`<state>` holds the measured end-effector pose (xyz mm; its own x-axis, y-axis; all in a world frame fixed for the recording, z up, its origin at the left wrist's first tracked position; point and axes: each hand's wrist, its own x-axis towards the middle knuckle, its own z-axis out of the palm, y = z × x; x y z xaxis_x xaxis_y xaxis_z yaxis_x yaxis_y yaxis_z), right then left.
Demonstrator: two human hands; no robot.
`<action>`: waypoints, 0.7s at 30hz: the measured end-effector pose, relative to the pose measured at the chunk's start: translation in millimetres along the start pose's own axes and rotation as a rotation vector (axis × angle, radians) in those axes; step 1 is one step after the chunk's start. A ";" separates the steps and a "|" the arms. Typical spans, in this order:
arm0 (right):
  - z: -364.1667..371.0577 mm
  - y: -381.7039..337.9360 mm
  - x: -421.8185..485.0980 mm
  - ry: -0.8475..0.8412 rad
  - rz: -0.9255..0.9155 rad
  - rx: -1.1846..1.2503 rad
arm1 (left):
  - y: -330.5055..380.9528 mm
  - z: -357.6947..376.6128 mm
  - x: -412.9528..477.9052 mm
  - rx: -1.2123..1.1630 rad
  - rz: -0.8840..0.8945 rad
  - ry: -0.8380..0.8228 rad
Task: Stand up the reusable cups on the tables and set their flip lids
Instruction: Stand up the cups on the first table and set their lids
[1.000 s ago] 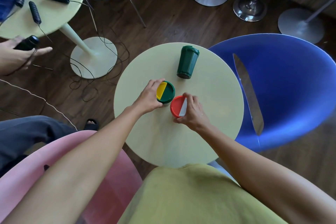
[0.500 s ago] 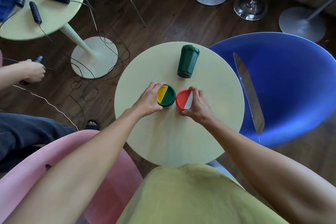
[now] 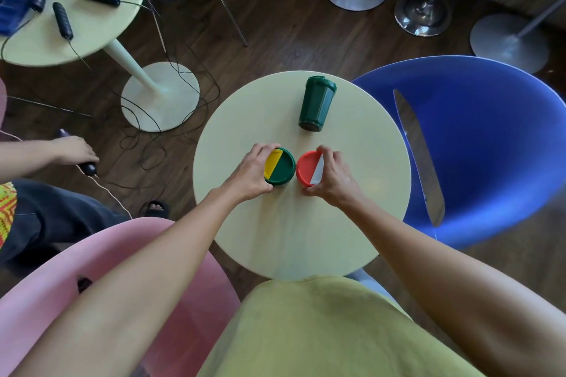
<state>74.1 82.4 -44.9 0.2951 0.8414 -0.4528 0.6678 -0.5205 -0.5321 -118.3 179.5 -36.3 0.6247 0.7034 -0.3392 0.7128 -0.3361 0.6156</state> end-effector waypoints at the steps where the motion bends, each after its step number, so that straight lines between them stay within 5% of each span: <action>1: 0.4 0.1 0.0 0.000 0.000 0.001 | -0.1 0.4 0.4 -0.001 -0.002 -0.006; 7: -8.2 1.3 -5.6 0.022 -0.023 0.028 | 5.0 4.8 -3.1 -0.145 -0.096 -0.020; 12: -31.8 8.8 15.6 0.182 0.040 0.145 | 17.6 12.5 -1.5 -0.379 -0.306 0.213; 21: -99.7 -10.8 125.9 0.067 0.078 0.191 | 25.2 27.7 5.5 -0.568 -0.552 0.435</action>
<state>172.2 208.5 -24.8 0.3896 0.8020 -0.4528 0.5011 -0.5971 -0.6264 -88.0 157.5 -42.3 -0.0171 0.8864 -0.4626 0.5387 0.3980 0.7426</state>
